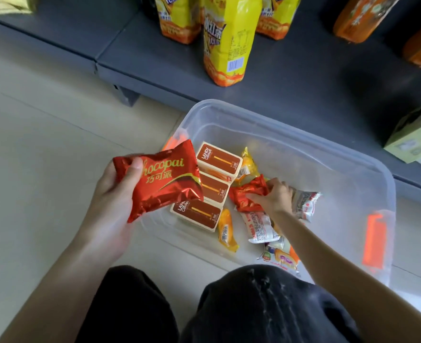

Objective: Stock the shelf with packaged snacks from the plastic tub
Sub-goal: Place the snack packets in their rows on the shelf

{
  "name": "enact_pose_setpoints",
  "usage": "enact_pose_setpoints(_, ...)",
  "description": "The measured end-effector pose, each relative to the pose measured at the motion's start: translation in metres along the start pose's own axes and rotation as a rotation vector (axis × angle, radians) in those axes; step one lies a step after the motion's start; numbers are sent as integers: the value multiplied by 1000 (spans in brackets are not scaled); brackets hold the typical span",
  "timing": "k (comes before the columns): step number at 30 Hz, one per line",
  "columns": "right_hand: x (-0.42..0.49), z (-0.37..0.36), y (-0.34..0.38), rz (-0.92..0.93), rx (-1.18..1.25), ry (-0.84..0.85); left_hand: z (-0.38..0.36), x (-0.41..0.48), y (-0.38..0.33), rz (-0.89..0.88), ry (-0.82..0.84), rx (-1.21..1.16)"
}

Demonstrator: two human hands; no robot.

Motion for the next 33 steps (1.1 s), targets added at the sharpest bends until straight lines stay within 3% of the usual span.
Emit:
enact_pose_setpoints(3,-14,1,4,-22,179,124,0,0,2,39,-59,-7)
enact_pose_setpoints(8,-62,63,15,-115,555,157,-18,-27,-23,132,-105,-26)
enact_pose_setpoints(14,-159,194,77,-47,972,529,-54,-89,-101,70,-70,93)
enact_pose_setpoints(17,-210,261,113,10,1049,593,-77,-121,-149,35,-68,71)
enact_pose_setpoints(26,-357,440,219,169,1152,569,-113,-235,-342,-21,-44,34)
enact_pose_setpoints(33,-466,541,292,243,1205,657,-120,-326,-478,-72,22,59)
Point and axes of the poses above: each hand's wrist, its own x-axis towards the middle knuckle, its own z-axis out of the back of the hand, y = z × x, the point moved 4 cm from there along x, towards the middle knuckle, and after that the axes turned 10 degrees about -x, right-handed, at the moved point
